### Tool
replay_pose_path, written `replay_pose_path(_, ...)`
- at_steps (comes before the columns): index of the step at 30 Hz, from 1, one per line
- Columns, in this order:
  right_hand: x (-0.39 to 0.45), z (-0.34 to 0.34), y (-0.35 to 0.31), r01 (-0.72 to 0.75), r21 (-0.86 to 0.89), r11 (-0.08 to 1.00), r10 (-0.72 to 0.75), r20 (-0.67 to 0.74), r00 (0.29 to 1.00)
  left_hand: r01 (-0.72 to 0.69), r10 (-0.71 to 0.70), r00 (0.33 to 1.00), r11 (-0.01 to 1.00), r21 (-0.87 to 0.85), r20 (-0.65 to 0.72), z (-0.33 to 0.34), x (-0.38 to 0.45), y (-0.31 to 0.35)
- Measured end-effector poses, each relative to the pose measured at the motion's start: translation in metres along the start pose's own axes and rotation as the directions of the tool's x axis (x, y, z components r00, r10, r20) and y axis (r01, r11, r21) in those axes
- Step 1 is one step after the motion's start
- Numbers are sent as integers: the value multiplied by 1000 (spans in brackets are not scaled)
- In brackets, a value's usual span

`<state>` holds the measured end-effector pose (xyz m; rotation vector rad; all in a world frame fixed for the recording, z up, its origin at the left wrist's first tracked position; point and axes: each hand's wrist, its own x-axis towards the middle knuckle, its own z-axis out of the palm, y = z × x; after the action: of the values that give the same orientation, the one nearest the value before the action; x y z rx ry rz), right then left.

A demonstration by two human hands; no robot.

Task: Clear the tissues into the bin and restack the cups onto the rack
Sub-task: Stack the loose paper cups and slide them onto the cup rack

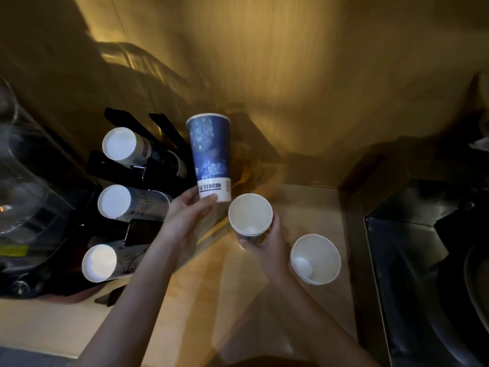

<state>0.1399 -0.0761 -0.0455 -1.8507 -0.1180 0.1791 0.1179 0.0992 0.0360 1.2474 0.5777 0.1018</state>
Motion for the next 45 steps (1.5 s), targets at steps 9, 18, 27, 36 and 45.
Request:
replay_pose_path(9,0,-2,1,4,26,1000,-5,36,999,-274,249,958,941,199,141,31,-30,-4)
replay_pose_path(18,-1,-2,3,27,3,1000,-27,49,998,-288,265,957,841,458,115,40,-27,-31)
replay_pose_path(27,0,-1,-1,29,104,994,-33,33,999,-356,298,932,856,375,204,43,-26,-29)
replay_pose_path(36,5,-1,11,7,34,999,-9,85,996,-389,309,920,667,635,239,49,-28,-25)
replay_pose_path(45,-4,-1,-6,-16,24,1000,15,29,999,-316,259,948,715,624,184,43,-23,-36)
